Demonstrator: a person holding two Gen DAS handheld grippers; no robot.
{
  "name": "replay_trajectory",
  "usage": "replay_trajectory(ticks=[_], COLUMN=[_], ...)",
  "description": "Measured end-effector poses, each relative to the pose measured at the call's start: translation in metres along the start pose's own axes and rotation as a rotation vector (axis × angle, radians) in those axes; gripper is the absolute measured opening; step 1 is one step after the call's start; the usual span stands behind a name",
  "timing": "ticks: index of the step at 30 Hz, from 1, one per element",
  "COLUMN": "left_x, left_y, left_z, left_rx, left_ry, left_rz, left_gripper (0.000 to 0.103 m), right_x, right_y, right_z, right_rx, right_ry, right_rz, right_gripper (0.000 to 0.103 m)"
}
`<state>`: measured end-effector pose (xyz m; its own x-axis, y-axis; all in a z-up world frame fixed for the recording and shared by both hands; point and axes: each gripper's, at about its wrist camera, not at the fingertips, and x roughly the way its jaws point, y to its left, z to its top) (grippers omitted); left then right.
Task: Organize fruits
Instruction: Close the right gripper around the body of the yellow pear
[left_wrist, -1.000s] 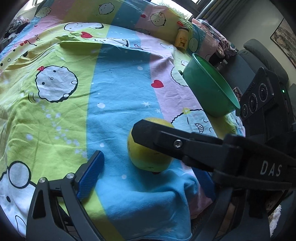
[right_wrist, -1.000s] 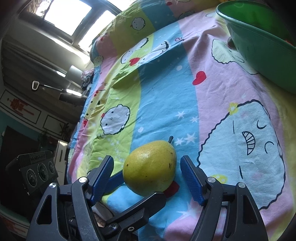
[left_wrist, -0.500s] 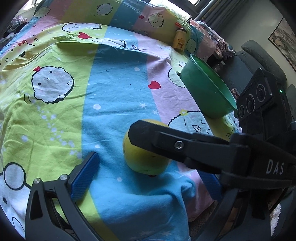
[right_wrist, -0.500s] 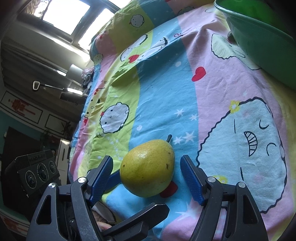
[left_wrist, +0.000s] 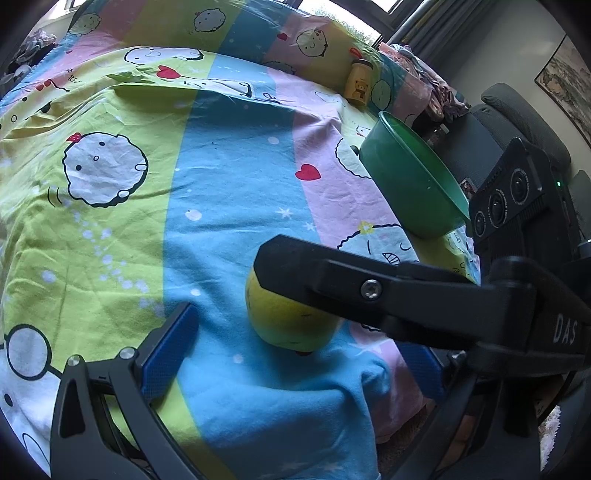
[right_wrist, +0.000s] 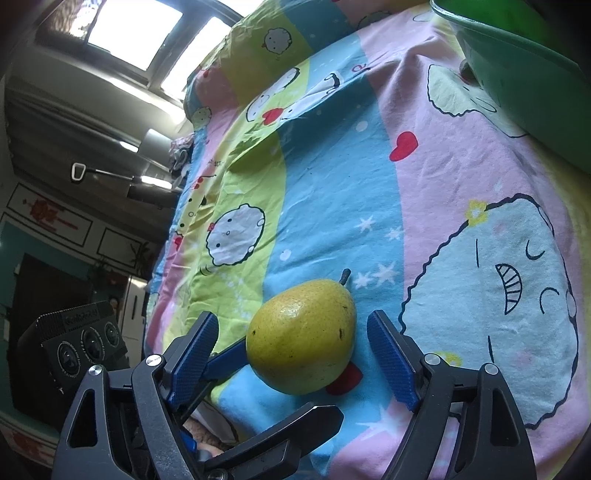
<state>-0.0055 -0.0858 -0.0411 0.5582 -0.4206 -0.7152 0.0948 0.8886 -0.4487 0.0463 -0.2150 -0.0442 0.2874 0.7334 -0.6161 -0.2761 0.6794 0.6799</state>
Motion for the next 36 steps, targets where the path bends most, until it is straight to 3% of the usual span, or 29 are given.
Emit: replay_trajectory(ticks=[16,28,33,36], left_x=[-0.0006,-0.0007,-0.0001,0.0026], left_y=[0.0006,-0.0001,-0.0006,-0.0039], left_z=[0.0006,-0.0016,-0.0024,-0.0021], left_rx=[0.003,0.015,0.013,0.020], left_ry=[0.009,0.018,0.006,0.014], left_rz=[-0.002,-0.012,-0.032,-0.073], left_gripper=[0.103,0.103,0.102,0.101], right_x=[0.0018,0.0030,0.0029,0.0029], right_y=[0.0019,0.0055,0.0042,0.0015], right_z=[0.0021,0.0005,0.0005,0.0010], right_rx=[-0.002,-0.027,-0.028,-0.017], right_ry=[0.004,0.027,0.030,0.032], right_rz=[0.027,0.019,0.007,-0.001], right_gripper=[0.091,0.091,0.089,0.080])
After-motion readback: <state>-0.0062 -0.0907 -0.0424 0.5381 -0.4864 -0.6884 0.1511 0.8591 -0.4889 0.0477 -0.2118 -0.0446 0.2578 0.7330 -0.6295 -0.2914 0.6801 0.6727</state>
